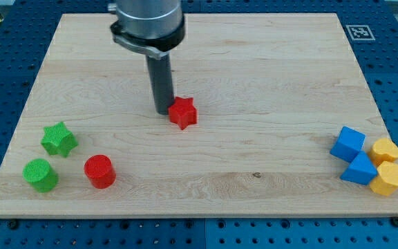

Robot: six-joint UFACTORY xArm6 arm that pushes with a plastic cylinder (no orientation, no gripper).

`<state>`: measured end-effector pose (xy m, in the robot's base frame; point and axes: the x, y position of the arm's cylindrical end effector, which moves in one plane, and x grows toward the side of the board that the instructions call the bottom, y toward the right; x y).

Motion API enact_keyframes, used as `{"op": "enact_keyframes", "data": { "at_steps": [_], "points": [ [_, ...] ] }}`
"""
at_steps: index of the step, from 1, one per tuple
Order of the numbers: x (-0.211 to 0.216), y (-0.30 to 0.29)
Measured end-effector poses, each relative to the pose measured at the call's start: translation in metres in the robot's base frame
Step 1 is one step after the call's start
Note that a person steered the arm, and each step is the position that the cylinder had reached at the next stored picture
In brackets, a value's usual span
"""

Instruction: Move the red star above to the yellow heart

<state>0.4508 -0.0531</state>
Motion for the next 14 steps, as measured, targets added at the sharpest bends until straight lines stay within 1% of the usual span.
{"op": "enact_keyframes", "data": {
  "at_steps": [1, 3, 4, 5, 6, 7, 10, 11, 12, 13, 14],
  "points": [
    [0.011, 0.009],
    [0.034, -0.001],
    [0.035, 0.028],
    [0.022, 0.053],
    [0.024, 0.073],
    [0.043, 0.081],
    [0.043, 0.153],
    [0.040, 0.145],
    [0.024, 0.121],
    [0.023, 0.121],
    [0.006, 0.125]
  ]
}}
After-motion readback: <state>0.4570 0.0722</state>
